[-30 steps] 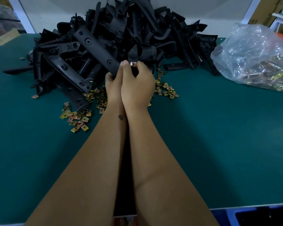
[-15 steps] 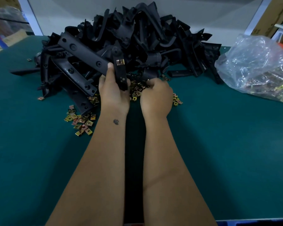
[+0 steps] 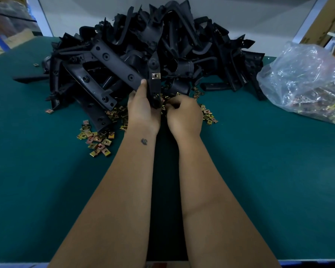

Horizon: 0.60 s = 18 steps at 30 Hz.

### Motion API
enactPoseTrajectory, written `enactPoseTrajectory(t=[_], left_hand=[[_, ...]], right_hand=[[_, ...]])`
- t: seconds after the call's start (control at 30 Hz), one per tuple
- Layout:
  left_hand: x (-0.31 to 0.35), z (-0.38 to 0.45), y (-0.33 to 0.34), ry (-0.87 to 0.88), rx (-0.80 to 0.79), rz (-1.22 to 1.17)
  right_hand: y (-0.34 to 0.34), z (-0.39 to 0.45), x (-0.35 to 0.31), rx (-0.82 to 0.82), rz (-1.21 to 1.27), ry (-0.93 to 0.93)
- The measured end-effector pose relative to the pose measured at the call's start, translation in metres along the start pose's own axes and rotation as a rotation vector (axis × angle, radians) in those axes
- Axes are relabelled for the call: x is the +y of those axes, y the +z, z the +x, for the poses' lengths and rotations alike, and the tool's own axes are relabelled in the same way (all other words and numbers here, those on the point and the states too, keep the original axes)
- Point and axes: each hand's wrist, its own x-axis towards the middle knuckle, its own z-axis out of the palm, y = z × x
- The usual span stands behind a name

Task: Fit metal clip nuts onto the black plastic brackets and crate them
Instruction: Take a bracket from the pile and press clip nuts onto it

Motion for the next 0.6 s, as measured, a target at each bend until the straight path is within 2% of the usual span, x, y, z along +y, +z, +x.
enactPoseTrajectory(t=[0.33, 0.5, 0.6], left_hand=[[-0.003, -0.005, -0.001, -0.071, -0.160, -0.104], [0.000, -0.006, 0.003, -0.083, -0.176, -0.186], [-0.001, -0.005, 0.003, -0.083, -0.213, -0.189]], right_hand=[[0.000, 0.004, 0.005, 0.115, 0.486, 0.001], [-0.007, 0.008, 0.003, 0.166, 0.783, 0.119], [-0.014, 0.009, 0.001, 0.125, 0.977, 0.184]])
